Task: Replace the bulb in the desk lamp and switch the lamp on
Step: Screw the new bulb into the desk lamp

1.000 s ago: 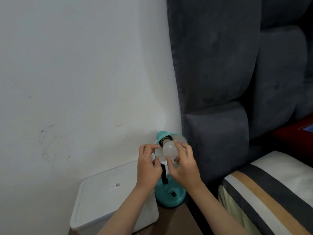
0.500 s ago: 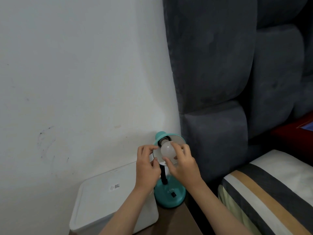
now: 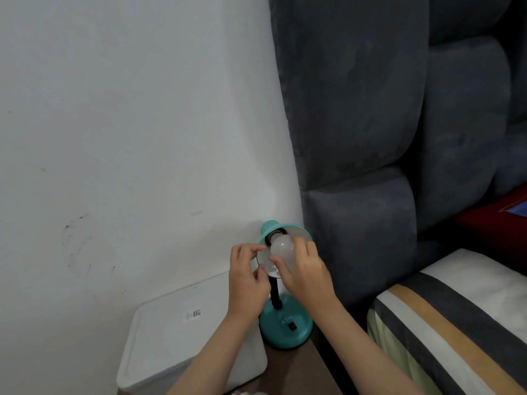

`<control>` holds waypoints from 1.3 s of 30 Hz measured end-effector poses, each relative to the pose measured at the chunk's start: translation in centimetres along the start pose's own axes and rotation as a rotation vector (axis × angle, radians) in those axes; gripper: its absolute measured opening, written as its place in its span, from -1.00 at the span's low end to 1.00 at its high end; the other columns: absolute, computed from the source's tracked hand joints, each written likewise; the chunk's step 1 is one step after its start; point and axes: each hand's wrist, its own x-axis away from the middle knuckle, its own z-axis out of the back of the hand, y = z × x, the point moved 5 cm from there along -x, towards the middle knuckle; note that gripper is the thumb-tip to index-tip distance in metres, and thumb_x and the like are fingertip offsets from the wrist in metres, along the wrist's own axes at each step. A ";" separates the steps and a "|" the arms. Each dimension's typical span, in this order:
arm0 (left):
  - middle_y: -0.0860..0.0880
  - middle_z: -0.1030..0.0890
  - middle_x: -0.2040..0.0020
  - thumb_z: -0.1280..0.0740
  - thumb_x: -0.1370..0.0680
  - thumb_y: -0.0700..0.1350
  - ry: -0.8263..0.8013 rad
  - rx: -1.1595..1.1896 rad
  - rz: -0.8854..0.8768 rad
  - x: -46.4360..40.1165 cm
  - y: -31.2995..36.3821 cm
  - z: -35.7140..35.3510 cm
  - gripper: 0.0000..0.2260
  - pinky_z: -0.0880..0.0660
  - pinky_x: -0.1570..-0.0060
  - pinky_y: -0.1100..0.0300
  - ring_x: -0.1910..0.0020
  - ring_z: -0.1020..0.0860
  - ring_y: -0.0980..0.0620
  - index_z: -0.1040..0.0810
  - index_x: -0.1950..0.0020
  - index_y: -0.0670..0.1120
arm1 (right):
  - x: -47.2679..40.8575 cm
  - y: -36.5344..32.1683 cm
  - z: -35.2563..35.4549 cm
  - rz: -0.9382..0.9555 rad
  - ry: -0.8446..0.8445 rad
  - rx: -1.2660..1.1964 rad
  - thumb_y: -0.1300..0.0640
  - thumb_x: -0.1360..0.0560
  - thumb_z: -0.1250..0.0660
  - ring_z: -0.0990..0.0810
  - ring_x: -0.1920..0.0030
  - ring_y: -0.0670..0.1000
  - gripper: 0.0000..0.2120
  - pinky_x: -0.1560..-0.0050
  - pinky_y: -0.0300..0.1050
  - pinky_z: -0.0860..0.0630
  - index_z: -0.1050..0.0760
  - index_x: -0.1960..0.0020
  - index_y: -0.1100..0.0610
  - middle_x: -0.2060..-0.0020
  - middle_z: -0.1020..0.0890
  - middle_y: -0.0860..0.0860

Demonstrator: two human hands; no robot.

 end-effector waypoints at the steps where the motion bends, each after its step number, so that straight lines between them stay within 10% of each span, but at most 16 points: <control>1: 0.22 -0.36 -0.05 -0.24 -0.43 -0.46 0.005 0.000 0.001 0.0 0.0 0.0 -0.46 -0.54 0.10 0.36 -0.11 -0.44 0.30 -0.39 0.02 0.25 | 0.2 -0.1 -0.1 0.004 -0.011 -0.025 -0.20 -0.47 -0.24 -0.63 0.20 0.12 -0.50 0.40 -0.18 -0.60 -0.33 -0.19 0.17 -0.04 -0.51 0.20; 5: 0.22 -0.36 -0.06 -0.24 -0.43 -0.44 0.021 -0.016 0.009 0.0 -0.3 0.2 -0.47 -0.57 0.05 0.26 -0.13 -0.44 0.26 -0.38 0.02 0.25 | 1.0 -0.5 -0.1 0.109 -0.066 -0.144 0.06 -0.45 -0.37 -0.58 0.00 0.13 -0.47 0.19 -0.08 -0.64 -0.26 -0.35 0.02 -0.34 -0.24 0.17; 9: 0.21 -0.36 -0.07 -0.24 -0.44 -0.43 0.010 -0.013 0.010 0.0 -0.4 0.3 -0.48 -0.57 0.03 0.25 -0.15 -0.45 0.21 -0.38 0.01 0.24 | 0.8 -0.2 0.4 0.191 -0.062 -0.141 0.17 -0.42 -0.42 -0.61 0.12 0.10 -0.49 0.38 -0.11 -0.62 -0.31 -0.30 0.01 -0.23 -0.30 0.06; 18: 0.21 -0.36 -0.05 -0.24 -0.43 -0.45 0.014 -0.011 -0.003 0.1 0.0 -0.1 -0.48 -0.52 0.10 0.41 -0.12 -0.43 0.28 -0.37 0.02 0.24 | 0.3 0.5 0.3 0.008 -0.028 -0.078 -0.18 -0.47 -0.25 -0.61 0.29 0.05 -0.51 0.47 -0.24 -0.55 -0.34 -0.20 0.16 0.07 -0.53 0.12; 22: 0.24 -0.35 -0.05 -0.25 -0.43 -0.43 0.029 -0.027 0.001 0.0 -0.2 -0.1 -0.46 -0.55 0.08 0.33 -0.11 -0.43 0.29 -0.36 0.03 0.26 | 0.7 0.0 0.1 0.073 -0.040 -0.134 -0.01 -0.45 -0.36 -0.59 -0.02 0.14 -0.51 0.27 -0.18 -0.61 -0.29 -0.28 0.12 -0.23 -0.40 0.16; 29: 0.23 -0.35 -0.05 -0.25 -0.44 -0.44 0.010 -0.020 0.006 0.2 -0.1 -0.1 -0.48 -0.54 0.04 0.34 -0.13 -0.42 0.31 -0.37 0.03 0.24 | 0.3 0.3 0.5 0.039 -0.042 -0.097 -0.15 -0.46 -0.27 -0.58 0.32 0.06 -0.57 0.52 -0.18 -0.55 -0.38 -0.23 0.05 0.04 -0.49 0.12; 34: 0.22 -0.36 -0.06 -0.25 -0.44 -0.43 0.024 -0.021 0.018 0.0 -0.2 0.0 -0.48 -0.57 0.03 0.24 -0.15 -0.43 0.28 -0.37 0.03 0.26 | 1.0 -0.3 0.2 0.095 -0.043 -0.170 0.06 -0.43 -0.39 -0.59 0.03 0.08 -0.49 0.26 -0.18 -0.62 -0.30 -0.31 0.09 -0.23 -0.35 0.12; 39: 0.24 -0.36 -0.06 -0.25 -0.43 -0.44 0.005 -0.015 0.003 0.1 -0.1 -0.1 -0.50 -0.57 0.01 0.22 -0.14 -0.44 0.26 -0.38 0.02 0.22 | 0.0 0.6 0.2 -0.029 -0.056 -0.117 -0.21 -0.43 -0.29 -0.58 0.41 0.10 -0.50 0.54 -0.09 -0.55 -0.36 -0.24 0.07 0.15 -0.54 0.12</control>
